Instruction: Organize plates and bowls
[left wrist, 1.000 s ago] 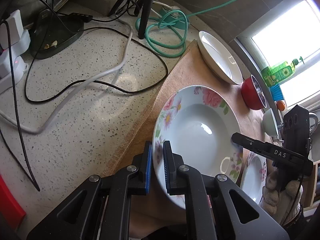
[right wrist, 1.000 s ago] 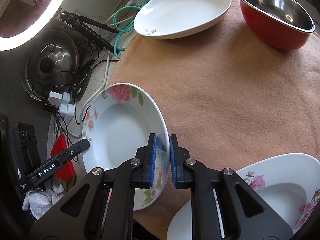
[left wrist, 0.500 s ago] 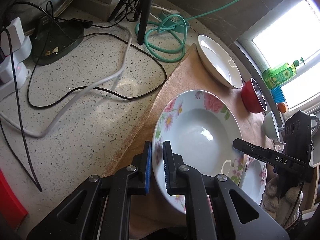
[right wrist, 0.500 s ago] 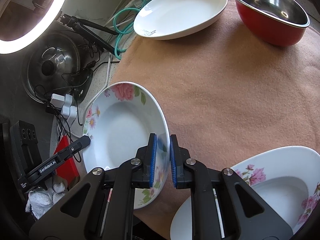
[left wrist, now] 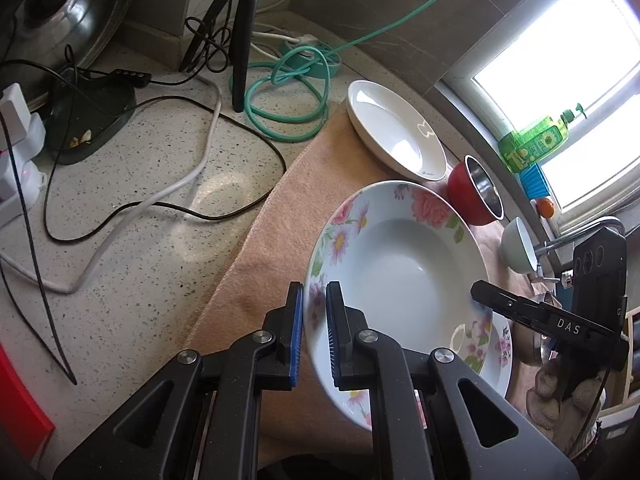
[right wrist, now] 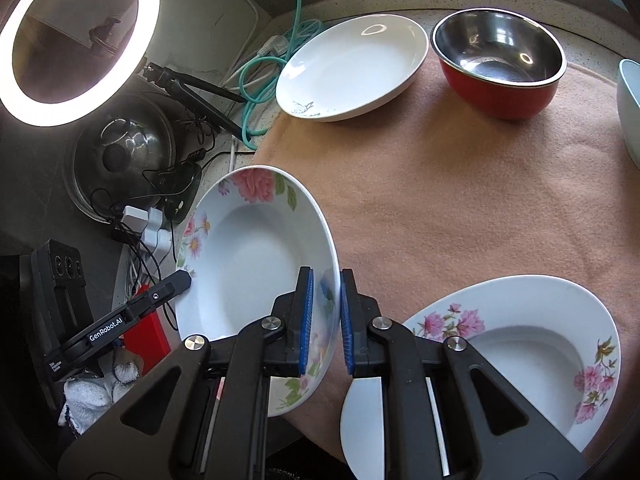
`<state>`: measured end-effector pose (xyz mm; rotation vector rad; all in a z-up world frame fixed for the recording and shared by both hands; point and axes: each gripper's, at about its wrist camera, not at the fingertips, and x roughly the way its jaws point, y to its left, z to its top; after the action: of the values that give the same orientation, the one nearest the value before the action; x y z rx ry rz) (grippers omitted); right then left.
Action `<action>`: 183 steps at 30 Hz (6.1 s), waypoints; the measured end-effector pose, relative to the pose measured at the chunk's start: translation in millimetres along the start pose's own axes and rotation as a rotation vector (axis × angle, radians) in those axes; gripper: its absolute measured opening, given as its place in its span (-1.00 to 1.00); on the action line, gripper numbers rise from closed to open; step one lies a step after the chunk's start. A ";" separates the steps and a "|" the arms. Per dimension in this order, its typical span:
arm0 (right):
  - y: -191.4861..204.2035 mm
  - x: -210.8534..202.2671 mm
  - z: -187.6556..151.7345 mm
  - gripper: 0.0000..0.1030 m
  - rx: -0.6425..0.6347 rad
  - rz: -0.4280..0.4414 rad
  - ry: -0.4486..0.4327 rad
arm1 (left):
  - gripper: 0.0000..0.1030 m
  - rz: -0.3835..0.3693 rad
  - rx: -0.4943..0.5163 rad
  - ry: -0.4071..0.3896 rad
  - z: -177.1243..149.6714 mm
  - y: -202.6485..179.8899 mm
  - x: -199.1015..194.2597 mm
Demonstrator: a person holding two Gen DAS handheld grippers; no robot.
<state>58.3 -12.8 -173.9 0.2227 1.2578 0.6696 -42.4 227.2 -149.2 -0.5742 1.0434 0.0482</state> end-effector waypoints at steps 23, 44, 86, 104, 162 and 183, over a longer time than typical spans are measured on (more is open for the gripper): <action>-85.8 -91.4 -69.7 -0.75 0.198 -0.089 -0.111 | -0.82 -0.120 0.223 0.086 -35.9 -107.1 27.6; -140.3 -99.3 -111.1 -0.75 0.318 -0.147 -0.099 | -0.82 -0.098 0.380 0.181 -66.9 -152.1 66.0; -113.1 -84.1 -101.1 -0.53 0.166 -0.315 -0.010 | -0.78 -0.005 0.475 0.198 -72.3 -157.4 78.5; -107.1 -104.2 -94.6 -0.52 0.129 -0.381 -0.076 | -0.78 -0.043 0.451 0.185 -68.0 -156.0 71.3; 24.1 -11.5 224.6 -0.20 -0.199 -0.139 -0.022 | -0.71 -0.123 -0.069 0.013 119.0 -39.7 89.1; -49.9 99.6 286.2 -0.34 -0.129 -0.153 0.162 | -0.71 -0.146 -0.195 0.063 144.8 -22.8 135.2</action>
<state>355.7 62.5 -188.5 -0.0345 1.3656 0.6434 150.3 245.0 -197.4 -0.8323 1.0622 0.0028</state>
